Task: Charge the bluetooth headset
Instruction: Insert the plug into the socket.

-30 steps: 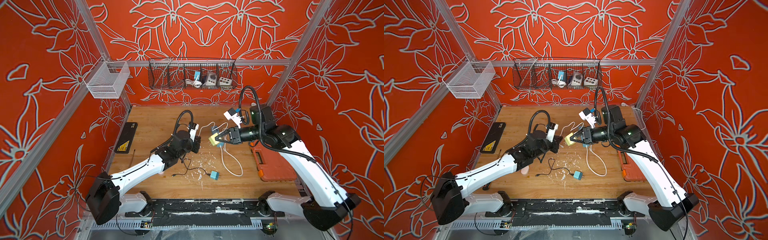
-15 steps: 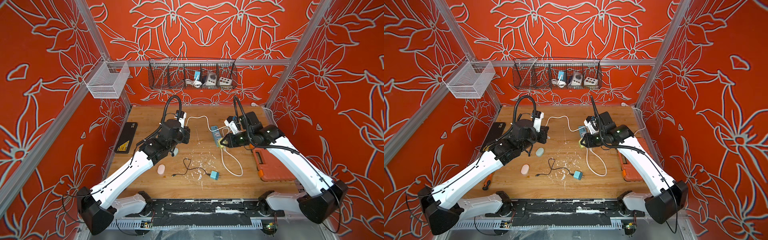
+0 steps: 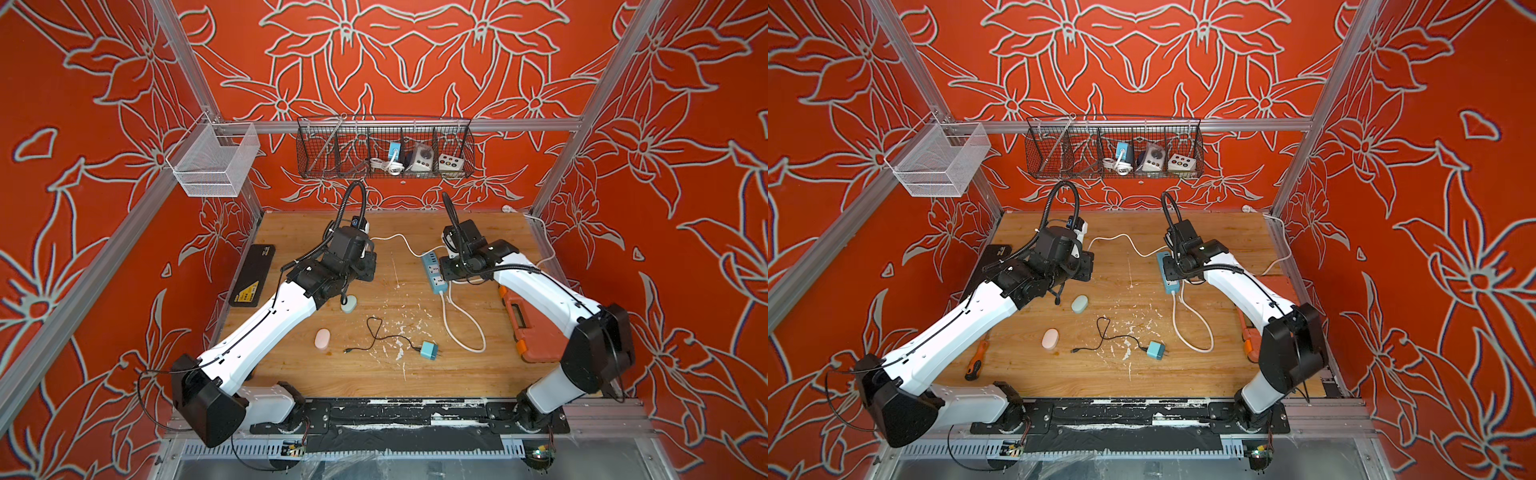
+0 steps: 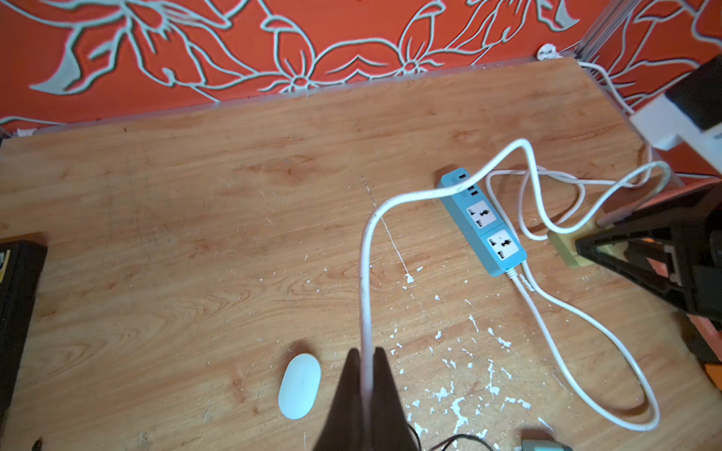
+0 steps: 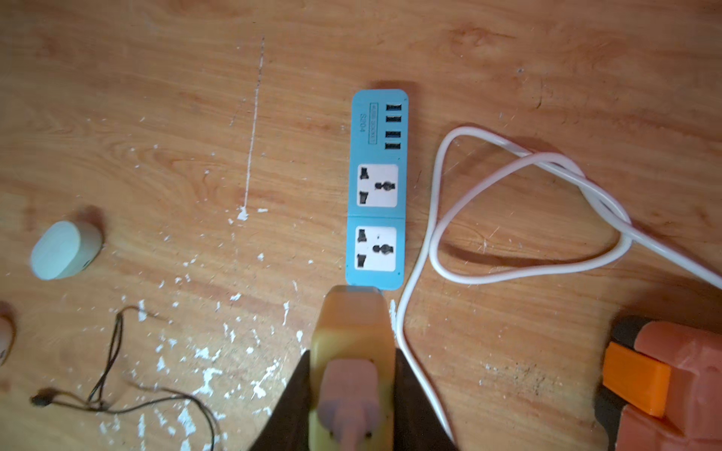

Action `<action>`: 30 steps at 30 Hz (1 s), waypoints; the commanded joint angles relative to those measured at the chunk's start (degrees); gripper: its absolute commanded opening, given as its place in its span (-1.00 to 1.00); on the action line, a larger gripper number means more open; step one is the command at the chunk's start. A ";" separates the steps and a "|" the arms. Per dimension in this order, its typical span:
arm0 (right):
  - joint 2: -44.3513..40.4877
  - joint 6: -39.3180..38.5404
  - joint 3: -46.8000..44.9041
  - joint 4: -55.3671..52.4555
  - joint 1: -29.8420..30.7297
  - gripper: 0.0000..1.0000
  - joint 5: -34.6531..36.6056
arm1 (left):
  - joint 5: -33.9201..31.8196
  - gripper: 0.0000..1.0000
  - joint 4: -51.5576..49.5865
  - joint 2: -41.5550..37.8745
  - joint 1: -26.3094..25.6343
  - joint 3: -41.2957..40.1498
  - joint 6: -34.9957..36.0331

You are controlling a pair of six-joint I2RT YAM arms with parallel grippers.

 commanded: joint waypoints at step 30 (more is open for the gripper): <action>17.56 -2.33 9.54 8.24 -3.02 -0.74 -2.33 | 7.64 -1.00 1.07 6.32 5.01 -1.17 -4.23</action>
